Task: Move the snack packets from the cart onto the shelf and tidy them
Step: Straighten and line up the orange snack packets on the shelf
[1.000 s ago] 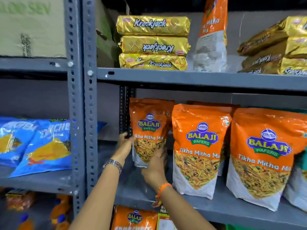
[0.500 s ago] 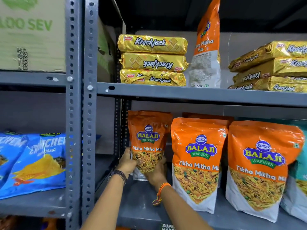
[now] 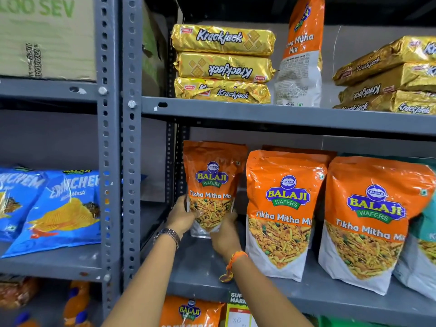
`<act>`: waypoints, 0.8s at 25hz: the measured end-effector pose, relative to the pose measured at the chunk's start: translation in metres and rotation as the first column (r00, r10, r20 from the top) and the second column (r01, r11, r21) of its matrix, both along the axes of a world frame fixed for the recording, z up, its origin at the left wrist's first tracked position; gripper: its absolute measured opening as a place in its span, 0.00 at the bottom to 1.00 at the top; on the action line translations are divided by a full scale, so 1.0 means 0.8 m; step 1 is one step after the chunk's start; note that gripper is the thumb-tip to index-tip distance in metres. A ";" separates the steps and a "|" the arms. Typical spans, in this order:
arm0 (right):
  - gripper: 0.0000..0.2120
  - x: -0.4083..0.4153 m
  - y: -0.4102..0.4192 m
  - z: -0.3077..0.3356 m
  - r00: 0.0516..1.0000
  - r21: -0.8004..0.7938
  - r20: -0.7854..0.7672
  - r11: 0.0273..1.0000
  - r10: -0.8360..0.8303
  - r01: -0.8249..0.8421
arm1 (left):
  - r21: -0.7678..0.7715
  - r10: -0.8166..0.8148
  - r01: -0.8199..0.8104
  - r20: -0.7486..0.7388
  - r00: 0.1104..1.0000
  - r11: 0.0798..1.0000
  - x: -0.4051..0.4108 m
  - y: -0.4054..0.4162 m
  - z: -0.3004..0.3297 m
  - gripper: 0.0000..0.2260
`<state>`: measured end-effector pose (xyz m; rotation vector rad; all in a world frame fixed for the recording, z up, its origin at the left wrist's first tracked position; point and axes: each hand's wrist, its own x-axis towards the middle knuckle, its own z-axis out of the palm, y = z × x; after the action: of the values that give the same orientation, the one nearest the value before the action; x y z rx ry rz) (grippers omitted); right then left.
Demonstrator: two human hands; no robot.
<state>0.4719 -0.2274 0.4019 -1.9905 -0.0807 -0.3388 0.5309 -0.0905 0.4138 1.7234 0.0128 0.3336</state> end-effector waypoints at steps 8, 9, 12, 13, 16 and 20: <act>0.31 -0.147 -0.098 -0.027 0.800 0.220 0.440 0.913 -0.408 0.345 | 0.040 -0.276 0.274 0.058 0.959 0.961 -0.107 -0.056 -0.017 0.45; 0.32 -0.152 -0.117 -0.027 0.772 0.228 0.419 0.878 -0.479 0.421 | 0.102 -0.352 0.349 0.019 0.936 0.932 -0.113 -0.072 -0.018 0.51; 0.41 -0.142 -0.153 -0.034 0.847 0.137 0.266 0.888 -0.460 0.440 | 0.257 -0.392 0.378 0.003 0.920 0.889 -0.117 -0.119 -0.021 0.51; 0.43 -0.136 -0.162 -0.037 0.890 0.111 0.217 0.916 -0.402 0.386 | 0.302 -0.373 0.352 0.011 0.928 0.886 -0.118 -0.133 -0.021 0.48; 0.42 -0.121 -0.190 -0.038 0.956 0.102 0.156 0.966 -0.250 0.236 | 0.376 -0.331 0.280 0.077 0.940 0.883 -0.122 -0.161 -0.022 0.41; 0.36 -0.109 -0.210 -0.039 0.978 0.041 0.142 0.988 -0.153 0.148 | 0.334 -0.300 0.249 0.110 0.948 0.909 -0.123 -0.150 -0.032 0.39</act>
<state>0.3845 -0.3951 0.3704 -1.9450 -0.0165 -0.5795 0.4326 -0.2107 0.3883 1.9806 -0.4201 0.2710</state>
